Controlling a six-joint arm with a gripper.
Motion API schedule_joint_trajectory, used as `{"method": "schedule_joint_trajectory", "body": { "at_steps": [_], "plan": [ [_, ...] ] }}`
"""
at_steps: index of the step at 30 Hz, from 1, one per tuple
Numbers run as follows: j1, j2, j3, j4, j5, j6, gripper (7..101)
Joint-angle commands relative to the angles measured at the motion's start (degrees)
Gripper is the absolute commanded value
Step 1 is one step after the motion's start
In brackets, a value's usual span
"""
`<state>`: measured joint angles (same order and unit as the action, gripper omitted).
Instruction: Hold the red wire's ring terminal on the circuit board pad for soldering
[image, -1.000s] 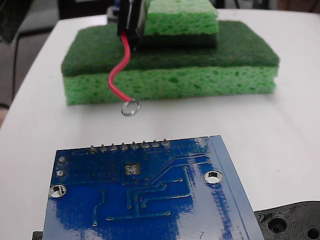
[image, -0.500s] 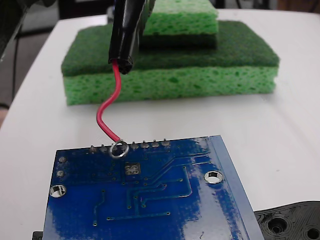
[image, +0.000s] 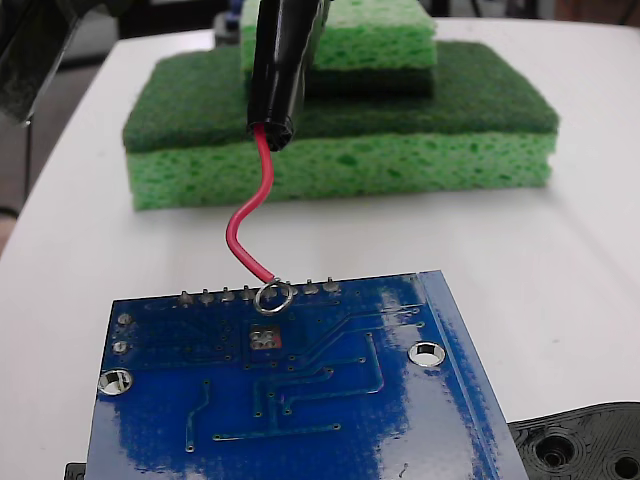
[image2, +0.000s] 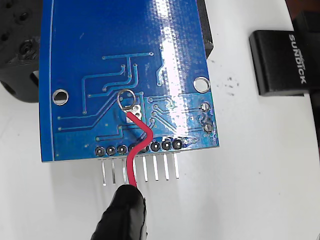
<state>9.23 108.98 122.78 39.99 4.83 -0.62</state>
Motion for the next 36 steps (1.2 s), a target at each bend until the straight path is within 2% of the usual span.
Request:
{"method": "schedule_joint_trajectory", "body": {
  "at_steps": [1,36],
  "plan": [
    [0.0,0.44,-0.26,0.0,0.18,0.0,100.3],
    [0.0,-0.18,1.58,-2.11,0.53,0.18,100.3]
  ]
}}
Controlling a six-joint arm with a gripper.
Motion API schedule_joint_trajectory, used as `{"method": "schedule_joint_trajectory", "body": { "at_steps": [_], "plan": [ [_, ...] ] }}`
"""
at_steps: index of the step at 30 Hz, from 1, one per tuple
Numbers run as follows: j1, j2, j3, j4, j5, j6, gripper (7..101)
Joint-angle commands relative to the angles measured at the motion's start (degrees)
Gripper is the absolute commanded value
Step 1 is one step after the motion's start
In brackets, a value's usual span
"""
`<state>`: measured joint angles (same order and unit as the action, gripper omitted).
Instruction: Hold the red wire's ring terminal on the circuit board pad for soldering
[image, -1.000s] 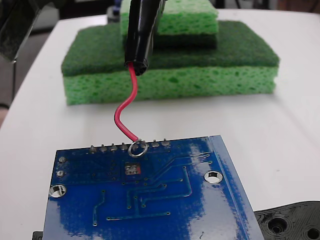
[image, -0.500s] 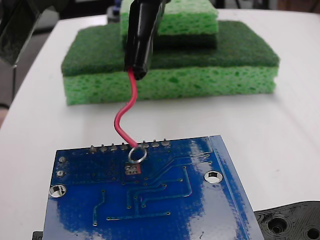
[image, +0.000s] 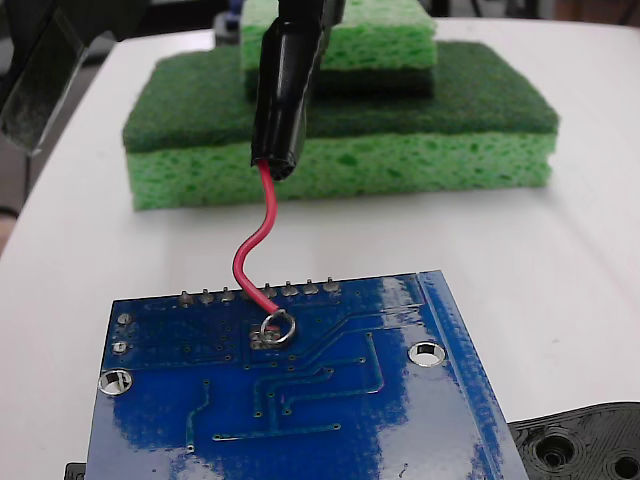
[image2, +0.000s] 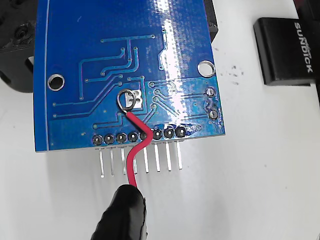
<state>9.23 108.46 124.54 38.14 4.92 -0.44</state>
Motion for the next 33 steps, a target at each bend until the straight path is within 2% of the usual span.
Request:
{"method": "schedule_joint_trajectory", "body": {
  "at_steps": [1,33],
  "plan": [
    [0.0,0.44,-0.09,-0.35,0.44,0.0,100.3],
    [-0.09,0.62,0.44,-1.05,0.7,-0.09,100.3]
  ]
}}
